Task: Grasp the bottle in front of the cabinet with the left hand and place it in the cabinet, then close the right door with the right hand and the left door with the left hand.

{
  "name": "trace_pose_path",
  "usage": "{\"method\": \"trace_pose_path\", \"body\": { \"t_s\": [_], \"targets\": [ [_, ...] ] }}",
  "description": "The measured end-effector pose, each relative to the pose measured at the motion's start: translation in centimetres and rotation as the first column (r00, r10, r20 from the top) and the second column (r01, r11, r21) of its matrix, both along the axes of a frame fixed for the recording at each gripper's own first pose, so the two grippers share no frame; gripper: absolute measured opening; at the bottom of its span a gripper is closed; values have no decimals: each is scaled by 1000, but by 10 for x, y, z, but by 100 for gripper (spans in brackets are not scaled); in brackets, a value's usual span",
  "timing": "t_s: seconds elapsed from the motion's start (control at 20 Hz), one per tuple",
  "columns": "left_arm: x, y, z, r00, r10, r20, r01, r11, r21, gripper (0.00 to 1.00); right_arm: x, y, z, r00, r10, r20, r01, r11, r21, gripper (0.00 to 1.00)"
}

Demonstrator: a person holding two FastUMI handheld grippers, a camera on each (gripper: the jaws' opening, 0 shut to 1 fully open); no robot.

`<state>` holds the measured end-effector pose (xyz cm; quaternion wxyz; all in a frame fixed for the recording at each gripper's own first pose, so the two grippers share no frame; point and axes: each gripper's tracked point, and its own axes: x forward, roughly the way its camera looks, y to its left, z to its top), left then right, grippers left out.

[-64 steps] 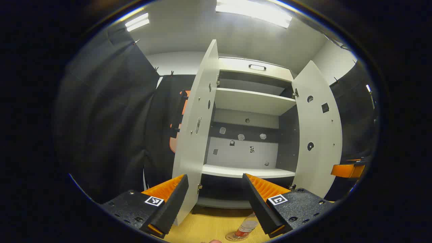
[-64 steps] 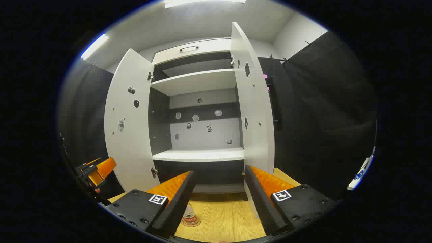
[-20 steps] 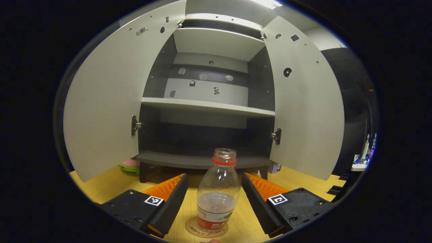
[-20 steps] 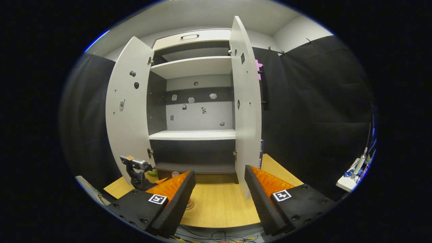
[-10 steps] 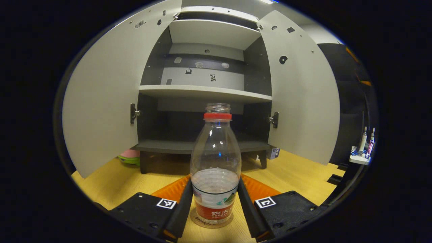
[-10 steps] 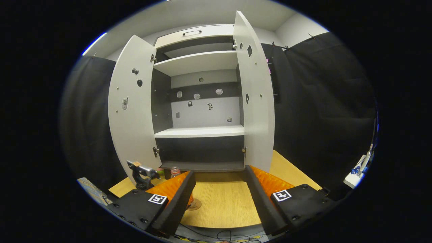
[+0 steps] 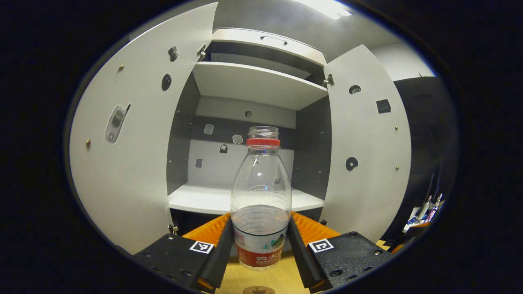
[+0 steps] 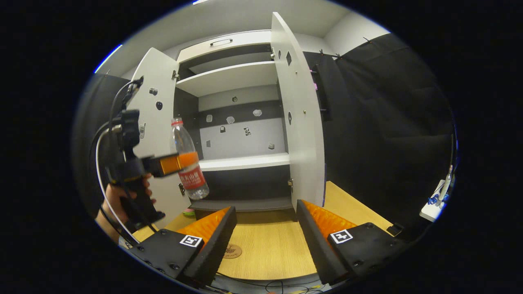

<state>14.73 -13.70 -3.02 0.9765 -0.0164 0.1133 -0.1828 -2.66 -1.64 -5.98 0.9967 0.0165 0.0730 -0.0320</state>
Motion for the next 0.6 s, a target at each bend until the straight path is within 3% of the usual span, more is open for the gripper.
{"method": "trace_pose_path", "body": {
  "t_s": [0.1, 0.25, 0.4, 0.6],
  "targets": [
    [36, -14, 26, 1000, -4, 15, 4, 1000, -24, 70, -5, -14, -1, 999, -35, 5, 35, 999, -15, 98],
    [99, -39, 48, 998, -9, 58, 7, 1000, 28, 70, -15, -35, 5, 996, -89, 14, 89, 995, -42, 98],
    [155, -69, 30, 1000, -14, 12, 13, 998, 55, 71, -26, -55, 9, 990, -140, 24, 141, 988, -65, 98],
    [219, -82, -22, 996, 34, -88, -31, 999, 40, 71, -39, -80, 11, 979, -202, 27, 204, 975, -84, 98]
  ]
}}
